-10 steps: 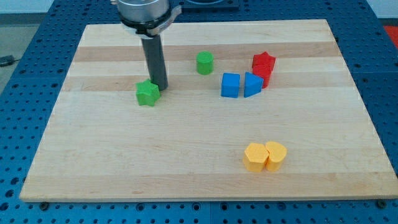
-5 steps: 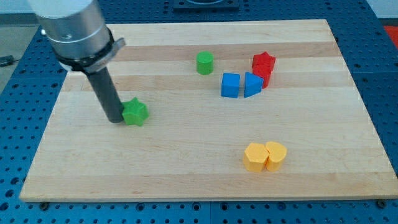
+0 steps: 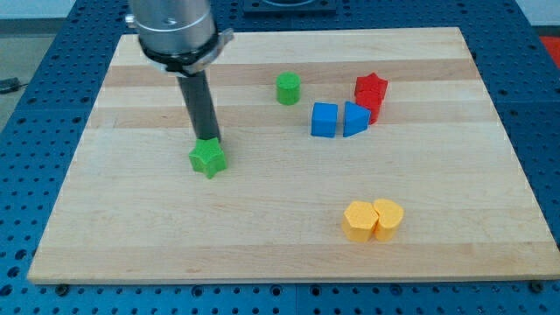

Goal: Move the green star towards the bottom center of the board

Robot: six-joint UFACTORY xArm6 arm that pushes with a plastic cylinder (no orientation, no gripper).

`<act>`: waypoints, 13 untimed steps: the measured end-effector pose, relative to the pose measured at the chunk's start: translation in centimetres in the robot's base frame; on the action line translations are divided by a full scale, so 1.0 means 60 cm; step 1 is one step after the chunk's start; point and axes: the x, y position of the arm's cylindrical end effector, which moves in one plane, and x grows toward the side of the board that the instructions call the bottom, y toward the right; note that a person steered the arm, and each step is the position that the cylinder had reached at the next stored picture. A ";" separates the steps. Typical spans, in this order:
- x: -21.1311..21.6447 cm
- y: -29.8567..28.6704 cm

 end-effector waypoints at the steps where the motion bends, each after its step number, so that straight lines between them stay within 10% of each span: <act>1: 0.048 -0.004; 6: 0.221 -0.113; 13: 0.213 -0.013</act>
